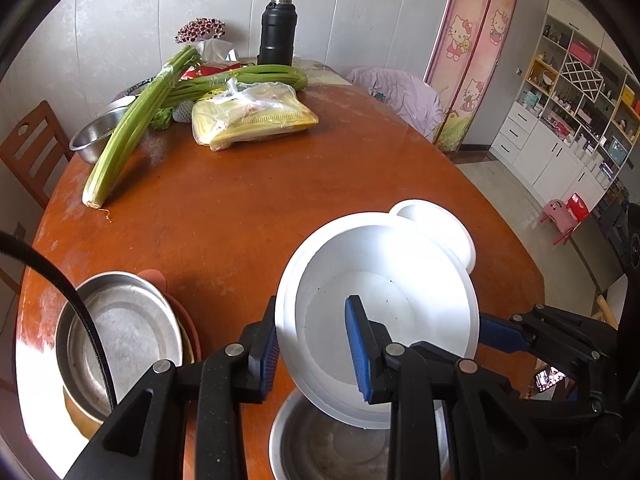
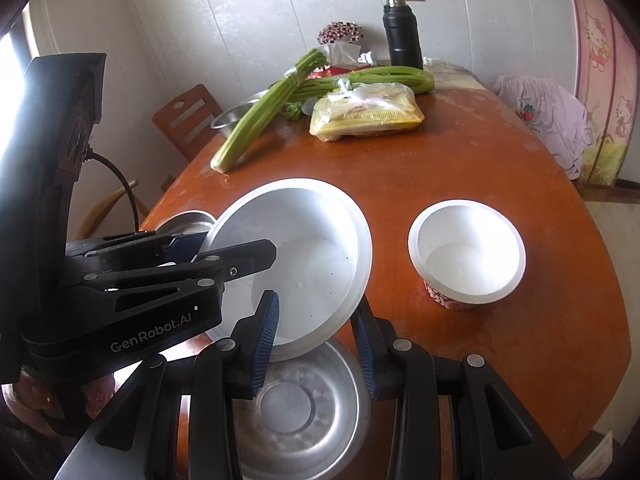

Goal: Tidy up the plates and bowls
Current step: 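Grasp the white noodle bowl rim with the left tool and lift it, then carry the white bowl with the left tool over the steel bowl, then lower the white bowl into the steel bowl and open the left tool, then move the left tool to the rim of the second white bowl, then grasp the second white bowl rim with the left tool and lift it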

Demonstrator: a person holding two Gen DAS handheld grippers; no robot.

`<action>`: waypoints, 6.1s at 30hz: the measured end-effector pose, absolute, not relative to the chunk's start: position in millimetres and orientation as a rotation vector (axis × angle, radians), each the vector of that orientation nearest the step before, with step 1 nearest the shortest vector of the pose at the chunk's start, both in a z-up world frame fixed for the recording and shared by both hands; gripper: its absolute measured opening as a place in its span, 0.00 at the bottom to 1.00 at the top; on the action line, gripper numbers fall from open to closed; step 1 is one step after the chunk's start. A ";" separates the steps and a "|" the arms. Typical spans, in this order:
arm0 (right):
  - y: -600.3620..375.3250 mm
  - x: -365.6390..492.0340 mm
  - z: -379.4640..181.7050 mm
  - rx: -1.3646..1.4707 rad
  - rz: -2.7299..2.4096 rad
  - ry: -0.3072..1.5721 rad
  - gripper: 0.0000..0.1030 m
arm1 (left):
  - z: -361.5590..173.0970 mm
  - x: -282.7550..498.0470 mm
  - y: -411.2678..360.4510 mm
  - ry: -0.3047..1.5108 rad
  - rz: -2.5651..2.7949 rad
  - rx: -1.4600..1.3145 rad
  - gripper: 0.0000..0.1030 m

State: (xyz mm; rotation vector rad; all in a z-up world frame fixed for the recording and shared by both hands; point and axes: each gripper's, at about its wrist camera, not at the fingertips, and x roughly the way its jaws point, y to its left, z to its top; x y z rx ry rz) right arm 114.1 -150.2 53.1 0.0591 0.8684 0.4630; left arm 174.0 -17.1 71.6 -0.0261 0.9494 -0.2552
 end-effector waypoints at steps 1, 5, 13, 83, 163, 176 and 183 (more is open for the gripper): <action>-151.0 110.4 54.6 0.056 0.466 0.864 0.38 | 73.0 170.5 -17.6 0.947 -0.256 -0.026 0.30; -152.5 99.1 57.8 0.045 0.476 0.850 0.38 | 77.0 156.8 -19.3 0.937 -0.255 -0.029 0.30; -155.7 80.7 56.5 0.041 0.495 0.853 0.38 | 74.9 135.2 -22.7 0.947 -0.252 -0.029 0.30; -141.2 66.4 10.0 -0.111 0.502 0.965 0.38 | 23.2 106.5 -13.8 1.048 -0.197 -0.052 0.30; -274.1 183.4 24.4 0.119 0.214 0.913 0.48 | 57.1 221.7 -112.1 1.007 -0.269 0.126 0.57; -263.9 205.0 1.4 0.094 0.240 0.970 0.48 | 37.9 247.0 -110.9 1.071 -0.279 0.074 0.57; -247.6 210.4 -5.1 0.077 0.289 0.987 0.48 | 29.8 256.8 -106.7 1.100 -0.272 0.049 0.57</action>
